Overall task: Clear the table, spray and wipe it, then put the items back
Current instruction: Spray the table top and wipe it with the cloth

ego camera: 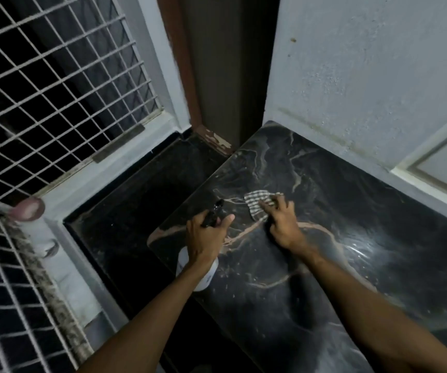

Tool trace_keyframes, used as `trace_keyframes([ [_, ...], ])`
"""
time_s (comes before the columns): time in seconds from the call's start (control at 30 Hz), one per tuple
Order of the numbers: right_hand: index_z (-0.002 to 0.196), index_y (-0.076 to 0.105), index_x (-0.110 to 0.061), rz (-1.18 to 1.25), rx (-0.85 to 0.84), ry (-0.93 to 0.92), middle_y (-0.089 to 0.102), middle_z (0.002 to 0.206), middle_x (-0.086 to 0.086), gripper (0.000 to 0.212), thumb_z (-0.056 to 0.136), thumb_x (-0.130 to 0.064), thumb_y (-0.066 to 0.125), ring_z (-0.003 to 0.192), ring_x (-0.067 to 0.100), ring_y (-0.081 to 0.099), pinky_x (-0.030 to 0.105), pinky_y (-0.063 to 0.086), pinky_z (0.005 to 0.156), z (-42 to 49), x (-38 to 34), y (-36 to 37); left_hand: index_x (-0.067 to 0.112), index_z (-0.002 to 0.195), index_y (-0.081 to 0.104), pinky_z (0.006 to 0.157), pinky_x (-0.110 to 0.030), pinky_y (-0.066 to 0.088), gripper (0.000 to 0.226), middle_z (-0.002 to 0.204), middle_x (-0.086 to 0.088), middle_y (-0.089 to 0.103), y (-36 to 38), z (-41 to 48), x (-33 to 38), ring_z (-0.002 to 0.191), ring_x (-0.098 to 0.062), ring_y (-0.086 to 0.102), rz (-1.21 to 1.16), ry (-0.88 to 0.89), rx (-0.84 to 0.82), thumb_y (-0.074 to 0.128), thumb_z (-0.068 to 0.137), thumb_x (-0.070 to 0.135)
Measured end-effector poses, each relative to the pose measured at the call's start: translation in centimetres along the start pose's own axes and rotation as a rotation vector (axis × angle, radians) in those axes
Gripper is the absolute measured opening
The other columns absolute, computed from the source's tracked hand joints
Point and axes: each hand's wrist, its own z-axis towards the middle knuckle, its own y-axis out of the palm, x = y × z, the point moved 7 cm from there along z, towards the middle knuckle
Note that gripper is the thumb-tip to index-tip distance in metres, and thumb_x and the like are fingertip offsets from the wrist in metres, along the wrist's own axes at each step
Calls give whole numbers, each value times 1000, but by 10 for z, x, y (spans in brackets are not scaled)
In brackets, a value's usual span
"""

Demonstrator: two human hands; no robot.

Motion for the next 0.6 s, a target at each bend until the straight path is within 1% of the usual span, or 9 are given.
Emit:
trace_keyframes([
  [0.07, 140, 52, -13, 22, 73, 225, 35, 140, 24, 66, 75, -6, 50, 114, 46, 39, 42, 31, 102, 32, 11, -10, 24, 62, 67, 85, -44, 57, 38, 72, 8, 71, -9, 10, -7, 89, -23, 67, -7, -14, -4, 83, 72, 56],
  [0.1, 140, 50, -12, 9, 66, 241, 34, 140, 25, 66, 75, -5, 55, 117, 47, 38, 42, 30, 103, 42, -1, -4, 24, 59, 64, 81, -44, 58, 39, 68, 9, 69, -15, 15, -10, 84, -22, 67, 1, -18, 1, 83, 73, 55],
  [0.17, 144, 46, -12, -76, -70, 3, 34, 143, 24, 70, 75, -7, 57, 115, 43, 38, 45, 35, 102, 49, -54, 22, 25, 53, 56, 72, -40, 58, 44, 60, 9, 65, -28, 24, -11, 71, -19, 67, 12, 26, 27, 85, 76, 48],
  [0.23, 146, 45, -15, -158, -161, -278, 37, 145, 23, 72, 75, -11, 48, 111, 41, 41, 45, 40, 97, 56, -82, 45, 24, 54, 55, 67, -35, 56, 43, 58, 7, 65, -37, 34, -13, 64, -14, 66, 5, 88, 35, 86, 77, 43],
  [0.27, 145, 47, -15, -181, -141, -286, 38, 144, 24, 71, 74, -17, 41, 111, 42, 42, 45, 38, 97, 77, -79, 41, 22, 56, 57, 66, -31, 54, 42, 59, 7, 66, -39, 40, -15, 63, -10, 65, -5, 93, 28, 86, 77, 43],
  [0.37, 139, 50, -11, -138, 15, 124, 38, 138, 31, 75, 67, -27, 37, 117, 51, 40, 46, 31, 101, 149, -43, 8, 17, 61, 61, 59, -9, 40, 41, 61, 8, 66, -42, 55, -21, 61, 4, 60, -16, 71, 8, 87, 75, 46],
  [0.4, 141, 48, -10, -149, 40, 178, 36, 139, 31, 77, 66, -27, 40, 119, 52, 39, 47, 30, 103, 156, -46, 10, 15, 62, 62, 57, -6, 37, 42, 62, 7, 66, -45, 57, -20, 61, 5, 59, -23, 71, 12, 87, 75, 47],
  [0.53, 148, 42, -11, -238, -125, -280, 35, 144, 27, 71, 79, -25, 56, 108, 40, 40, 46, 36, 95, 111, -121, 74, 18, 65, 60, 66, -28, 47, 40, 65, 4, 67, -52, 65, -25, 68, -13, 64, -46, 76, -20, 84, 78, 47],
  [0.6, 147, 45, -14, -232, -128, -285, 38, 141, 24, 71, 77, -19, 57, 105, 38, 42, 41, 34, 89, 110, -115, 68, 21, 68, 58, 71, -35, 53, 35, 68, 5, 65, -54, 67, -26, 73, -19, 66, -82, 96, -52, 81, 81, 44],
])
